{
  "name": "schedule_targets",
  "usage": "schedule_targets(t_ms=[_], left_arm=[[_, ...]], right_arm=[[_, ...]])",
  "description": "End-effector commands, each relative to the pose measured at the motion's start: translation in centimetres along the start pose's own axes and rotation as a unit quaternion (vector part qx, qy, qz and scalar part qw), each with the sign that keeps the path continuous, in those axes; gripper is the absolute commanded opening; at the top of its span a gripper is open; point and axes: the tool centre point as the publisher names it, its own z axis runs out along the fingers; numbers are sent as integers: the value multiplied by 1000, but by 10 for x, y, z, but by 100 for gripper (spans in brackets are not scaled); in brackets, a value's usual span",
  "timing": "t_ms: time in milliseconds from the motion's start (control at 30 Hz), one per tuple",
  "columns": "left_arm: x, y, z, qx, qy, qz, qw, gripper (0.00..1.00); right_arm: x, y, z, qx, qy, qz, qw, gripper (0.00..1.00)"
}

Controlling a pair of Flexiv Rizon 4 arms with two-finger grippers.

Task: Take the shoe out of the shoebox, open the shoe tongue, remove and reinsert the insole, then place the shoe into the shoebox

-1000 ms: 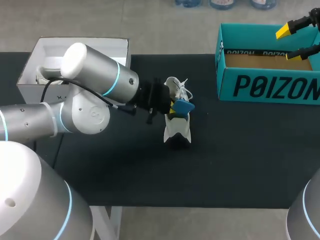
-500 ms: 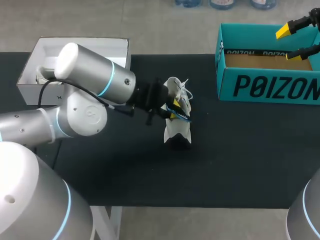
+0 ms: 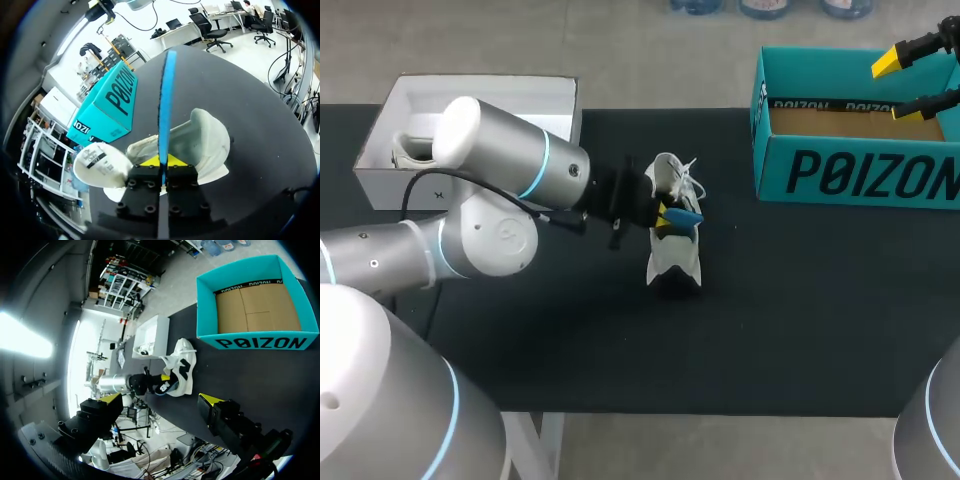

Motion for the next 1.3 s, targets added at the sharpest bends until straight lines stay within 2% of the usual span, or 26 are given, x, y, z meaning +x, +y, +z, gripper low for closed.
schedule_targets(t_ms=[33, 100, 167, 233, 267, 300, 367, 400, 433, 467, 500, 533, 833, 1300], left_arm=[[0, 3, 5, -6, -3, -2, 1000, 0], [1, -6, -1, 4, 2, -5, 1000, 0], [2, -16, -8, -1, 10, 3, 1000, 39], [4, -24, -14, -4, 14, 9, 1000, 71], [4, -27, -17, -8, 14, 13, 1000, 81], [4, -30, -20, -10, 14, 17, 1000, 84], [5, -35, -25, -16, 15, 26, 999, 80], [6, -38, -26, -15, 15, 29, 999, 71], [6, -41, -27, -12, 15, 33, 999, 48], [7, -43, -27, -10, 15, 37, 999, 38], [7, -44, -27, -6, 17, 41, 999, 23], [7, -44, -25, -4, 18, 41, 999, 0], [10, -30, -10, -3, 46, 41, 998, 0], [-5, -1, 0, -42, 18, 66, 997, 0]], right_arm=[[0, -1, 0, -1, -1, 0, 1000, 100], [0, -1, 0, -1, -1, 0, 1000, 100], [0, -1, 0, -1, -1, 0, 1000, 100], [0, -1, 0, -1, -1, 0, 1000, 100], [0, -1, 0, -1, -1, 0, 1000, 100], [0, -1, 0, -1, -1, 0, 1000, 100], [0, -1, 0, -1, -1, 0, 1000, 100], [0, -1, 0, -1, -1, 0, 1000, 100], [0, -1, 0, -1, -1, 0, 1000, 100], [0, -1, 0, -1, -1, 0, 1000, 100], [0, -1, 0, -1, -1, 0, 1000, 100], [0, -1, 0, -1, -1, 0, 1000, 100], [0, -1, 0, -1, -1, 0, 1000, 100], [0, -1, 0, -1, -1, 0, 1000, 100]])
